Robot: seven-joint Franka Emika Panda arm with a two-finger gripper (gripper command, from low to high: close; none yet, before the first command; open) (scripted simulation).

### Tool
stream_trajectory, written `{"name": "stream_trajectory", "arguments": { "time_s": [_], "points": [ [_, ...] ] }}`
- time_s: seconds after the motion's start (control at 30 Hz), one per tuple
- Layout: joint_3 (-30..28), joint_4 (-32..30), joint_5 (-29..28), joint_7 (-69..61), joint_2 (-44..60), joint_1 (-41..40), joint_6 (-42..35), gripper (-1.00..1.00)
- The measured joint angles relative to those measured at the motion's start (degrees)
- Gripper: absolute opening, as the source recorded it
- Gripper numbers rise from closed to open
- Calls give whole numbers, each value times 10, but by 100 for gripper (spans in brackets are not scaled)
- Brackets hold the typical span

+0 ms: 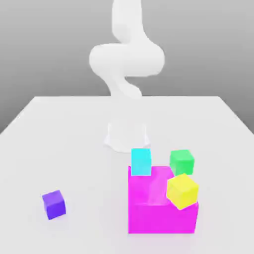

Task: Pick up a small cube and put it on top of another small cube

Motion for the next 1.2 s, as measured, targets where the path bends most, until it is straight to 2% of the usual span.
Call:
{"name": "stream_trajectory", "arguments": {
  "time_s": [0.23, 0.5, 0.63, 0.73, 0.93, 0.97, 1.2],
  "points": [
    [0, -62, -33, 109, 150, -85, 81, 0],
    [-28, -132, -48, 216, 316, -156, 172, 0],
    [-49, -167, -25, 247, 398, -189, 219, 0],
    [-49, -192, 16, 252, 459, -210, 254, 0],
    [-25, -179, 53, 236, 584, -231, 350, 0],
    [-22, -176, 54, 235, 598, -234, 362, -100],
    [-21, -176, 53, 236, 598, -235, 363, -100]
  ]
}}
